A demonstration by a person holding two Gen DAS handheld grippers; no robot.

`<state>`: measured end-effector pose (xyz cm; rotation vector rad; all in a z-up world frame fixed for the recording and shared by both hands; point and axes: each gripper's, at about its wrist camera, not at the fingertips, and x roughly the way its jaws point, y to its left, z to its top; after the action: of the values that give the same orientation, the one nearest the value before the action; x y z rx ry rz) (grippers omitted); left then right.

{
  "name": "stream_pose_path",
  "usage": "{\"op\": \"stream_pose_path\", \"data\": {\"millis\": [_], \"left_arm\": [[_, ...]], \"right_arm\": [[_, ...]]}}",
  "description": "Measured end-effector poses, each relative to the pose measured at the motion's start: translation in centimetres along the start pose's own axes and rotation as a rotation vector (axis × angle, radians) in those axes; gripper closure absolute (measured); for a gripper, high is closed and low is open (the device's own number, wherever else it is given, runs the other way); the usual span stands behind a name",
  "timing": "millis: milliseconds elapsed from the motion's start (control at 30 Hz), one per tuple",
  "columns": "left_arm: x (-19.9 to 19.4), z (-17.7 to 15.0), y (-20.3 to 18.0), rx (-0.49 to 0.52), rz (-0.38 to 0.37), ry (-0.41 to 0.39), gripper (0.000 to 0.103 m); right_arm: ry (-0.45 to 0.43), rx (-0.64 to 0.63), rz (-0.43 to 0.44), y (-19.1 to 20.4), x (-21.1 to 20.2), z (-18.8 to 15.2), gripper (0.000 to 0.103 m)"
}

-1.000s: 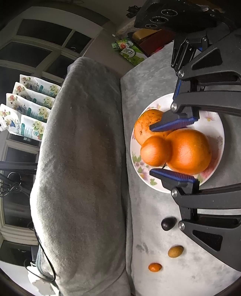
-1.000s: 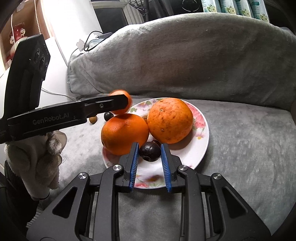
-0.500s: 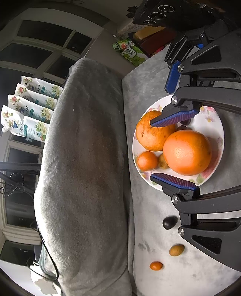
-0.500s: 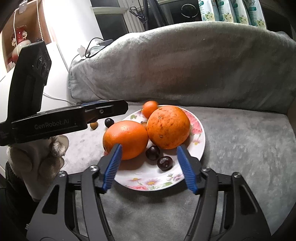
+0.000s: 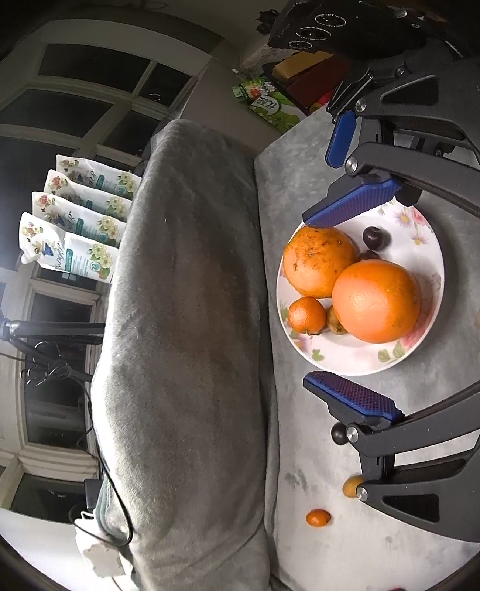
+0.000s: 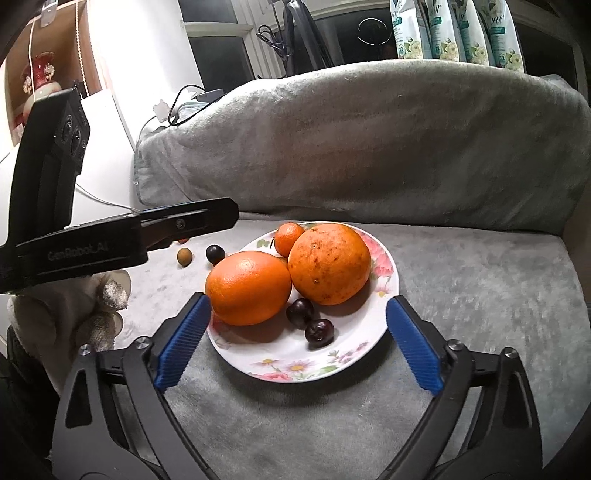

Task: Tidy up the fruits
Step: 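Move both grippers toward the red tomato and brown round fruit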

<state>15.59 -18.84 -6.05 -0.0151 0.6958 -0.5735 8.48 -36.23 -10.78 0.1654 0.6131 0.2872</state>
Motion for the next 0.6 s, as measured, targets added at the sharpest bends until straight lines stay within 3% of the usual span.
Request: {"op": "stream_pose_path", "data": {"millis": [600], "left_arm": [[-3.7,-0.1,2.7,-0.015,0.026,-0.063,0.023]], "right_arm": [[-0.003,-0.035,-0.037,2.6,-0.9,1.5,0.004]]}}
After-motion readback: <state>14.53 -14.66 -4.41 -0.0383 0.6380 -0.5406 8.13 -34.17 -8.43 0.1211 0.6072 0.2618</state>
